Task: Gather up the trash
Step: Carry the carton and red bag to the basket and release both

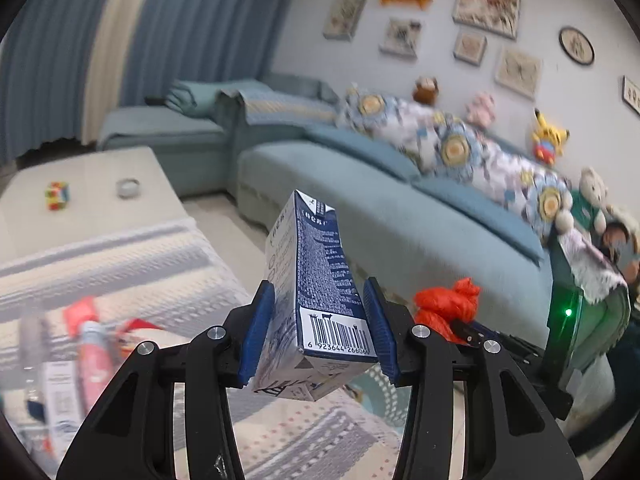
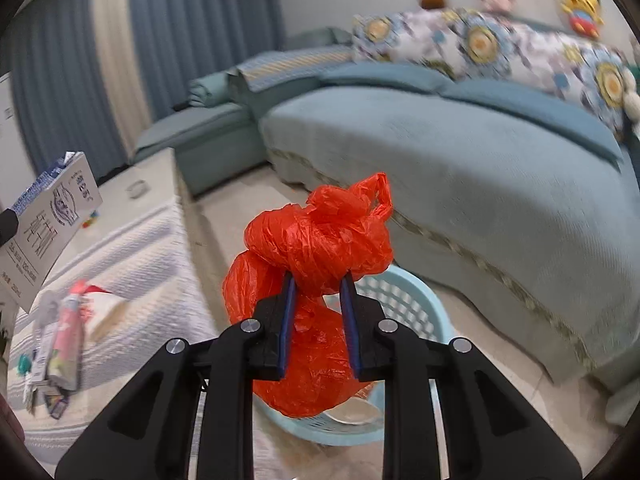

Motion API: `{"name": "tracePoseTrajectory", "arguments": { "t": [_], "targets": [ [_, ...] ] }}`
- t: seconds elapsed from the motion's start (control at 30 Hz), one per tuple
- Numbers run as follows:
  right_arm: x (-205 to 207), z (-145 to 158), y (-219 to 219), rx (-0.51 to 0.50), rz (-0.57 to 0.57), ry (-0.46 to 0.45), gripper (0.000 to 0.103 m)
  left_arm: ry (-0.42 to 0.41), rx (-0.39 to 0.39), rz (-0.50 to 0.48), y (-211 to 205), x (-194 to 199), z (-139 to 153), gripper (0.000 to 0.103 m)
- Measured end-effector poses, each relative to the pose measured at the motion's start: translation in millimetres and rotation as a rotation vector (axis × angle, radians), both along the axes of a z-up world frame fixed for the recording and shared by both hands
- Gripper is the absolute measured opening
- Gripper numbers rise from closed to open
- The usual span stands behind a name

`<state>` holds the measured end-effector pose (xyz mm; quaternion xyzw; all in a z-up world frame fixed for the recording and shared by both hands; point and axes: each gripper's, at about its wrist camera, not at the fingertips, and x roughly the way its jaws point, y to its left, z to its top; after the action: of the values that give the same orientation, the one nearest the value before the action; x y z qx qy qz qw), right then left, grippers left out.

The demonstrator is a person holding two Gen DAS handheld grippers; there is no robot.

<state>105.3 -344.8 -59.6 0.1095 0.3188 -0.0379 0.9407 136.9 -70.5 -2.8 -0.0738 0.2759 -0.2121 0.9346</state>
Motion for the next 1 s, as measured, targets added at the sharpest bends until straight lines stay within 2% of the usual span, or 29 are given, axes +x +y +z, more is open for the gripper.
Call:
{"name": "tracePoseTrajectory", "arguments": {
  "t": [0.1, 0.27, 0.33, 0.4, 0.43, 0.6, 0.67, 0.7, 0.77, 1.0],
  "targets": [
    [6, -29, -19, 0.007, -0.045, 0.069, 0.019, 0.061, 0.018, -0.068, -27, 19, -24, 0.044],
    [16, -71, -34, 0.028, -0.091, 0.177, 0.02, 0.15, 0.101, -0.182, -72, 34, -68, 0.044],
    [18, -84, -35, 0.036, -0.1, 0.206, 0.02, 0.194, 0.099, -0.212, -80, 41, -82, 0.044],
    [20, -93, -36, 0.044, -0.102, 0.229, 0.02, 0.231, 0.096, -0.23, -85, 46, -92, 0.034],
    [22, -96, -36, 0.048, -0.103, 0.236, 0.02, 0.249, 0.099, -0.235, -88, 49, -96, 0.032],
    [22, -105, -34, 0.064, -0.096, 0.252, 0.021, 0.268, 0.108, -0.239, -89, 51, -109, 0.041],
    [22, -105, -34, 0.07, -0.098, 0.254, 0.028, 0.263, 0.119, -0.234, -90, 49, -111, 0.047],
    [20, -105, -34, 0.076, -0.102, 0.249, 0.042, 0.262, 0.119, -0.233, -90, 48, -111, 0.048],
    [17, -104, -38, 0.082, -0.114, 0.23, 0.056, 0.26, 0.117, -0.229, -87, 47, -109, 0.049],
    [11, -98, -35, 0.08, -0.092, 0.21, 0.056, 0.258, 0.098, -0.204, -73, 43, -101, 0.051]
  ]
}}
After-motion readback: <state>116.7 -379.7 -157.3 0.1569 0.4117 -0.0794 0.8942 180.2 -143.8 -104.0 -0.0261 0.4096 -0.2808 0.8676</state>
